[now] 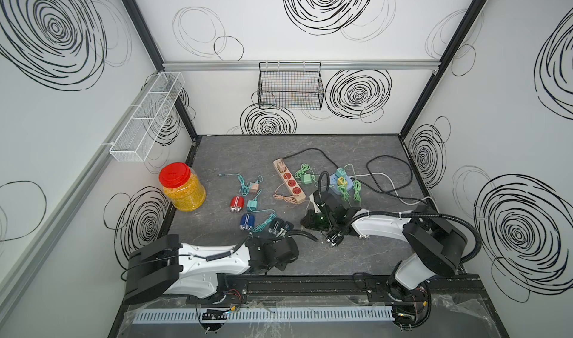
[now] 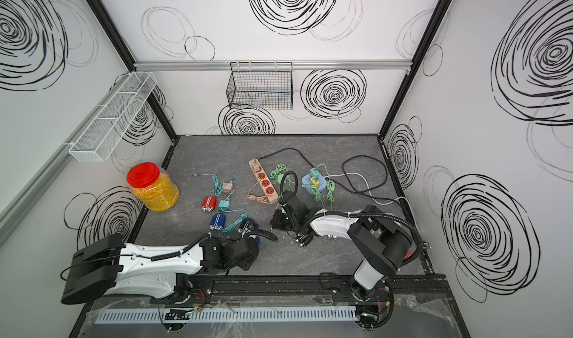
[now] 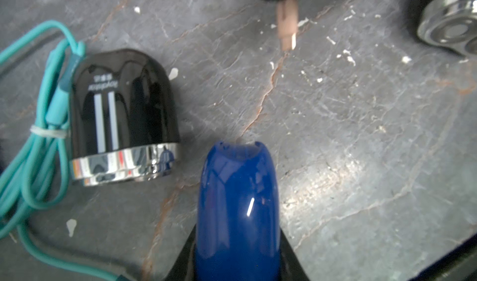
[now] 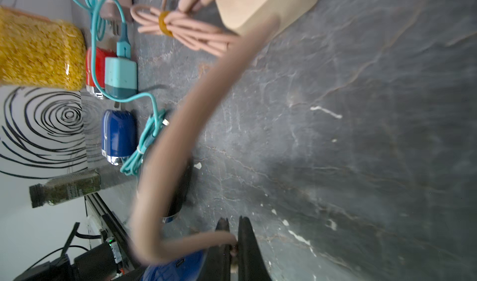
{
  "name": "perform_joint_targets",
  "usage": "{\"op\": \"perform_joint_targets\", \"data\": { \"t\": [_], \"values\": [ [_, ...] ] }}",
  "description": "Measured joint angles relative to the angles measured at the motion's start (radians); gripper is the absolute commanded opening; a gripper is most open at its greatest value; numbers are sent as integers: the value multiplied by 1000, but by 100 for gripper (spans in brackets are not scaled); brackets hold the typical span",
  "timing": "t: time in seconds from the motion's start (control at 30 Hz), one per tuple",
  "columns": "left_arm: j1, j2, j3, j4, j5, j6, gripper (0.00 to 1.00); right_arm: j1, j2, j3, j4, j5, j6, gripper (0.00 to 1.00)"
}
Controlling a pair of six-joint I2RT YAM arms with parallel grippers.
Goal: Unplug the electric shaver
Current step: Place the electric shaver at the center of the board, then adjust the charging cable at the center of the board.
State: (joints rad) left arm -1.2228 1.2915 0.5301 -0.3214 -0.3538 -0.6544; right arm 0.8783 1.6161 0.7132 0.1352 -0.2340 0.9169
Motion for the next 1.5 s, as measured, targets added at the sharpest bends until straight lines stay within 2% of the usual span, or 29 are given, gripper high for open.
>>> {"op": "perform_joint_targets", "data": {
  "t": [0.13,0.23,0.37,0.43,0.63,0.93,1.17,1.2,1.27,1.3,1.5],
  "values": [
    [-45,134,104,-56,-71,11,10,7,14,-22,4,0,9,17],
    [-65,180,138,-80,-111,12,20,5,13,-39,3,4,11,25],
    [-72,184,141,-112,-143,10,31,-10,-14,-61,3,6,11,35],
    [-72,176,140,-126,-151,9,34,-16,-27,-71,1,6,9,38],
    [-72,122,140,-134,-174,5,52,-34,-92,-89,-35,9,-2,41],
    [-72,123,142,-134,-186,5,54,-76,-251,-112,-101,23,-23,42],
    [-43,132,139,-154,-198,-11,56,-90,-312,-132,-131,29,-24,43],
    [-35,130,137,-156,-200,-14,57,-90,-315,-134,-132,29,-24,43],
    [-21,115,125,-158,-206,-21,70,-90,-319,-138,-132,29,-24,43],
    [-18,104,118,-159,-206,-16,71,-90,-319,-140,-132,29,-24,43],
    [-13,42,96,-148,-193,-26,72,-91,-319,-143,-132,29,-24,43]
  ]
}}
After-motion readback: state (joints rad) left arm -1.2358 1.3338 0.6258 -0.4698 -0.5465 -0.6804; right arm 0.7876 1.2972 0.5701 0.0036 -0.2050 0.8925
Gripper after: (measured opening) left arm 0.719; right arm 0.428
